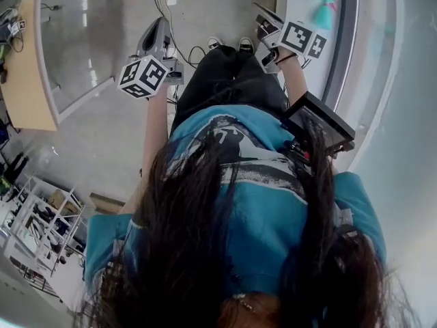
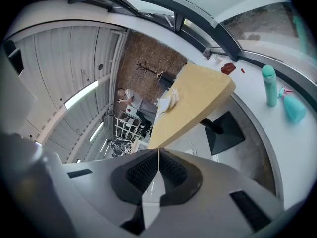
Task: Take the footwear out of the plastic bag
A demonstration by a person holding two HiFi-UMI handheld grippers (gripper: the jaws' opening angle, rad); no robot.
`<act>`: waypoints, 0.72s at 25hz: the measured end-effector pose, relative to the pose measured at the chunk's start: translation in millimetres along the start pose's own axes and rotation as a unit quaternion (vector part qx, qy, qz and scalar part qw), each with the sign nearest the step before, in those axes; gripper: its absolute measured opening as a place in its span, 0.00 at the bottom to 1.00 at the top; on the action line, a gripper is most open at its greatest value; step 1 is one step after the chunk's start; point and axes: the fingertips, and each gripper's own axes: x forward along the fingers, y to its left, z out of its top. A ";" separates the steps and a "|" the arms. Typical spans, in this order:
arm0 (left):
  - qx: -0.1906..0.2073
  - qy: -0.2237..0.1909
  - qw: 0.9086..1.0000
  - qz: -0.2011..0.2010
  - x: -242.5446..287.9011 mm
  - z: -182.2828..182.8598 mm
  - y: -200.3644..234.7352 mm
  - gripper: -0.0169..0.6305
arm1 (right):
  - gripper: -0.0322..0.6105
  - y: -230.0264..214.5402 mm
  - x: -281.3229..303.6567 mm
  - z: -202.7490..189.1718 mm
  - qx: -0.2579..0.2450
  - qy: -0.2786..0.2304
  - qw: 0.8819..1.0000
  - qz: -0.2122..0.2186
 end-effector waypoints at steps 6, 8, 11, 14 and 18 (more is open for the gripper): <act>-0.025 0.007 1.000 0.003 -35.9 -34.2 12.2 0.01 | 0.08 3.1 -1.8 -41.5 -0.001 0.011 1.000 -0.003; -0.028 0.009 1.000 -0.004 -40.2 -37.7 9.9 0.01 | 0.08 5.6 -0.5 -42.7 -0.001 0.012 1.000 -0.005; -0.020 0.016 1.000 -0.014 -61.2 -43.9 13.4 0.01 | 0.08 15.4 -1.5 -53.5 -0.006 0.006 1.000 -0.009; -0.009 0.017 1.000 -0.021 -95.6 -52.6 30.5 0.01 | 0.08 30.4 -4.9 -80.4 -0.012 -0.009 1.000 -0.012; -0.016 0.004 0.999 -0.040 -136.3 -61.3 54.9 0.01 | 0.08 58.4 -11.8 -129.1 -0.016 -0.030 0.999 -0.001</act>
